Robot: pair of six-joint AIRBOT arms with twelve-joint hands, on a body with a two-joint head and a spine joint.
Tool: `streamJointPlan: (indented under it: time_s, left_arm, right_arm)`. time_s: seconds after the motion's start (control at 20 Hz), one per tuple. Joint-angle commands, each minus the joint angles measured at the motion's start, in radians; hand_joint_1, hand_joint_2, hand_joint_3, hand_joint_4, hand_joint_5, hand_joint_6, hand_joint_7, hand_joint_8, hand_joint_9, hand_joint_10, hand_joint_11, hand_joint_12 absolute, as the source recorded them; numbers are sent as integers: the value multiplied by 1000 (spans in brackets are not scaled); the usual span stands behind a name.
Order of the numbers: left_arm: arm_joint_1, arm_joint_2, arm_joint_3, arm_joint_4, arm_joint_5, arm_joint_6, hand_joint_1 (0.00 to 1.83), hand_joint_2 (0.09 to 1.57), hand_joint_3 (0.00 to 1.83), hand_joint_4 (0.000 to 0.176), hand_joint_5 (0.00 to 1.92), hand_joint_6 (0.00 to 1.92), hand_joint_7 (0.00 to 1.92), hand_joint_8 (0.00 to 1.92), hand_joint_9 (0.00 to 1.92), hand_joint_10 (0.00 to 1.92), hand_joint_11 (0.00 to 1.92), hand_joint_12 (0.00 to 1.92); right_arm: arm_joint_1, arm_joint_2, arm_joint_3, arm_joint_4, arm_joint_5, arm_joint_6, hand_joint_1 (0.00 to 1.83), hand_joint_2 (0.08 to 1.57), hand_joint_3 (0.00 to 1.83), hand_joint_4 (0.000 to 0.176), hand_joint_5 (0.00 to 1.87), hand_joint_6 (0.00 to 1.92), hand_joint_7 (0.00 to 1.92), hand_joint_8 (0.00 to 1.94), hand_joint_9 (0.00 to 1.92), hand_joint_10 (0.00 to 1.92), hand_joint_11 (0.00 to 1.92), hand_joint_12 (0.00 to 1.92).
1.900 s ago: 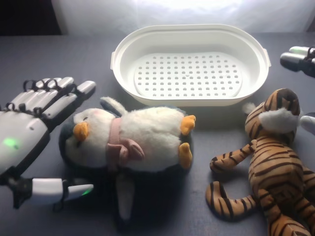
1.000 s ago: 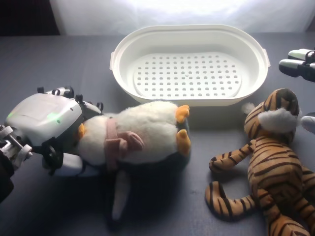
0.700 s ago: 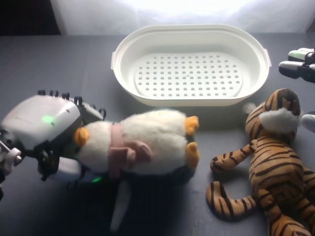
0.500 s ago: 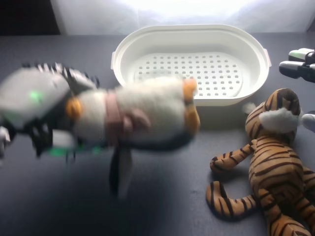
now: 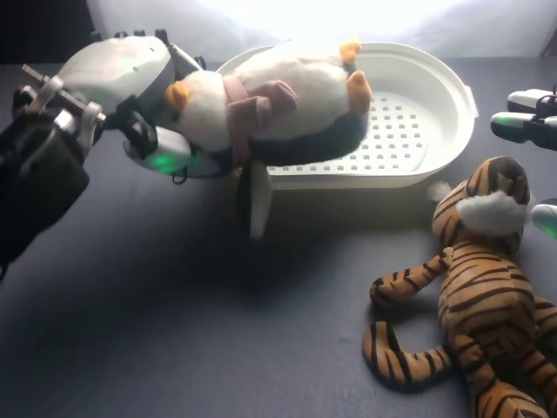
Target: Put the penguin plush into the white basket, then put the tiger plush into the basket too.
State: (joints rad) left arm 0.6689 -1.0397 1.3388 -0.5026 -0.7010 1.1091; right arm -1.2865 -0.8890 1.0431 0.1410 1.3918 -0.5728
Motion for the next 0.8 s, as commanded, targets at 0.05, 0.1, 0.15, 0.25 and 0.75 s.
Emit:
streamJointPlan:
  time_s: [0.05, 0.1, 0.15, 0.25, 0.75]
  left_arm:
    - [-31, -1, 6, 10, -90, 17, 1097, 964, 0, 0, 864, 31, 888, 32, 674, 180, 75, 1183]
    - [-32, 2, 4, 10, -93, 17, 1050, 939, 0, 0, 703, 5, 737, 6, 579, 65, 34, 1070]
    - [-33, 6, -3, 13, -102, 20, 1040, 922, 0, 13, 591, 0, 625, 0, 530, 18, 39, 967]
    - [-32, 17, -24, 25, -122, 25, 882, 904, 0, 161, 174, 0, 208, 2, 158, 0, 1, 442]
    - [97, 175, -315, 234, -436, 28, 883, 799, 0, 176, 0, 0, 0, 0, 0, 0, 0, 0]
  right_arm:
    - [10, -4, 5, 9, 120, 12, 662, 1321, 0, 0, 458, 0, 308, 0, 276, 0, 85, 513]
    - [10, -4, 4, 9, 120, 13, 647, 1323, 0, 0, 458, 0, 314, 1, 278, 1, 78, 532]
    - [5, -4, 3, 9, 120, 14, 643, 1322, 0, 0, 459, 0, 317, 2, 279, 1, 75, 536]
    - [2, -4, 3, 9, 120, 15, 693, 1323, 0, 0, 468, 2, 334, 5, 294, 5, 82, 554]
    - [0, 42, -46, -47, 181, 37, 768, 1231, 0, 4, 420, 0, 266, 0, 254, 0, 40, 629]
